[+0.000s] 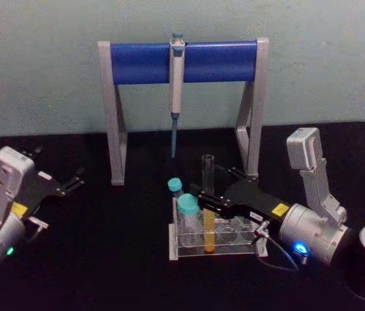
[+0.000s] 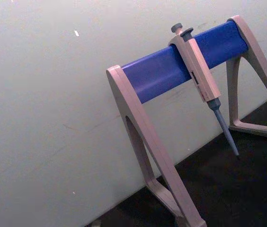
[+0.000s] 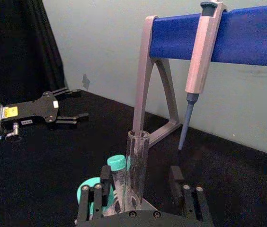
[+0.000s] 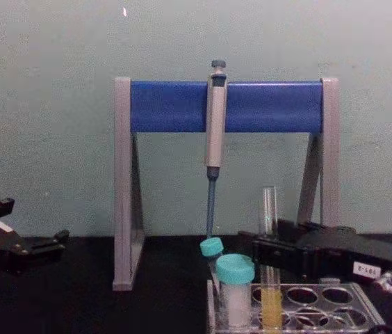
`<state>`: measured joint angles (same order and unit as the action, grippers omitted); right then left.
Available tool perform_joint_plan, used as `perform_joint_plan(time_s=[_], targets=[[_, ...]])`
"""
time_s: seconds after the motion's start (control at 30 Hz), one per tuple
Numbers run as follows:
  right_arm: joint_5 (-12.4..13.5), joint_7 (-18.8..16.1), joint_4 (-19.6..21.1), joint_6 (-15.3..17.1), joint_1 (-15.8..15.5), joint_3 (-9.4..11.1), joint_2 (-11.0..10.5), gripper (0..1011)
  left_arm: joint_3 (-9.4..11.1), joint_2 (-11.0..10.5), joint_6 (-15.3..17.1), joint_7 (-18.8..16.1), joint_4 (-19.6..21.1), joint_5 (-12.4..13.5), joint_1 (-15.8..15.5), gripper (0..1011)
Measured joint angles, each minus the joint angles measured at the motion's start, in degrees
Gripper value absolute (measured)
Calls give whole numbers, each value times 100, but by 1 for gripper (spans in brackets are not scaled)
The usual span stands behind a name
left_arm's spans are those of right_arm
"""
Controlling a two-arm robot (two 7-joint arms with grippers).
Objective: Pick up the test tube from the test tube rack, shake it, then place it back into the test tube rack.
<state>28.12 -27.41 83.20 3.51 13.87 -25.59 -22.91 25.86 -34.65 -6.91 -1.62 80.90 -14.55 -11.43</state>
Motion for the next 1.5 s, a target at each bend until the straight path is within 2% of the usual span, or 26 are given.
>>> perform_joint_plan(time_s=[0.4, 0.43, 0.63, 1.07, 1.5], targets=[[-4, 5, 6, -6, -2, 1, 0, 469, 0, 0, 0, 0, 0, 0, 0, 1001], [-4, 5, 7, -6, -2, 1, 0, 401, 0, 0, 0, 0, 0, 0, 0, 1001], [-2, 5, 9, -8, -2, 0, 1, 240, 0, 0, 0, 0, 0, 0, 0, 1001], [-3, 6, 9, -13, -3, 0, 0, 238, 0, 0, 0, 0, 0, 0, 0, 1002], [-112, -139, 31, -331, -22, -82, -43, 237, 0, 0, 0, 0, 0, 0, 0, 1001]])
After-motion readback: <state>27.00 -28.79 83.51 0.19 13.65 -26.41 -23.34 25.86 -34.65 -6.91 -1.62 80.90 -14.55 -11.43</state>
